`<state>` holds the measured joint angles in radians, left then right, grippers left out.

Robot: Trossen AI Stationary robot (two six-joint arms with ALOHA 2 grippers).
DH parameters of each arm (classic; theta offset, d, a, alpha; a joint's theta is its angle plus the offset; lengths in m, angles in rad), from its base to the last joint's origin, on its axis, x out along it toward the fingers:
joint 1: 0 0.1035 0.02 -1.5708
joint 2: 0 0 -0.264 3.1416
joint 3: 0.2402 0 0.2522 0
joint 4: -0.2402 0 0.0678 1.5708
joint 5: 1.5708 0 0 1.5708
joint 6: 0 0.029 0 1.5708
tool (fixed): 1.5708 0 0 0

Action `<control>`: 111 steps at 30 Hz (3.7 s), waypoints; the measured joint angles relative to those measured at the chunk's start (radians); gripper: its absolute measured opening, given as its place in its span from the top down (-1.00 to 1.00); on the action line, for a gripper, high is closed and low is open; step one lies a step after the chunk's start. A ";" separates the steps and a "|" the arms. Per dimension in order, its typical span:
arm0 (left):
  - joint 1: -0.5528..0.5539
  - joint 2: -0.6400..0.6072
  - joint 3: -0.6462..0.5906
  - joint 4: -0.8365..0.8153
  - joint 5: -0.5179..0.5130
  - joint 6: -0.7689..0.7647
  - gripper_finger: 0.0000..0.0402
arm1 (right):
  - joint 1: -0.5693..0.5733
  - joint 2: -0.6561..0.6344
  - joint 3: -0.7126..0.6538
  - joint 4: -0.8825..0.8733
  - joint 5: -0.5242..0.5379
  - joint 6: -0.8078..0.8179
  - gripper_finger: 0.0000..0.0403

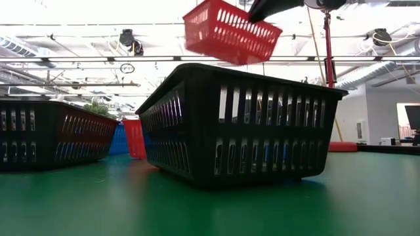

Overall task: Stack baskets by color
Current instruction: Stack the bottom red basket on the top red basket

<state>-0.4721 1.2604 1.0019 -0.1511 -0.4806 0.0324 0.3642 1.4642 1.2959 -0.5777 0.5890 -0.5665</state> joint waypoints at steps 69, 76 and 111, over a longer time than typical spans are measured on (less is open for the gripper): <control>0.162 0.177 0.001 -0.223 -0.060 0.238 0.94 | -0.042 0.000 -0.130 0.378 0.048 0.187 0.10; 0.220 0.161 -0.002 -0.257 -0.149 0.130 0.96 | -0.047 0.012 -0.125 0.656 0.116 0.209 -0.08; 0.221 0.162 0.000 -0.222 -0.155 0.221 0.90 | -0.201 0.245 -0.125 0.724 0.039 0.025 0.42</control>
<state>-0.2512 1.4223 1.0019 -0.3736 -0.6356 0.2535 0.1634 1.7096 1.1713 0.1465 0.6275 -0.5417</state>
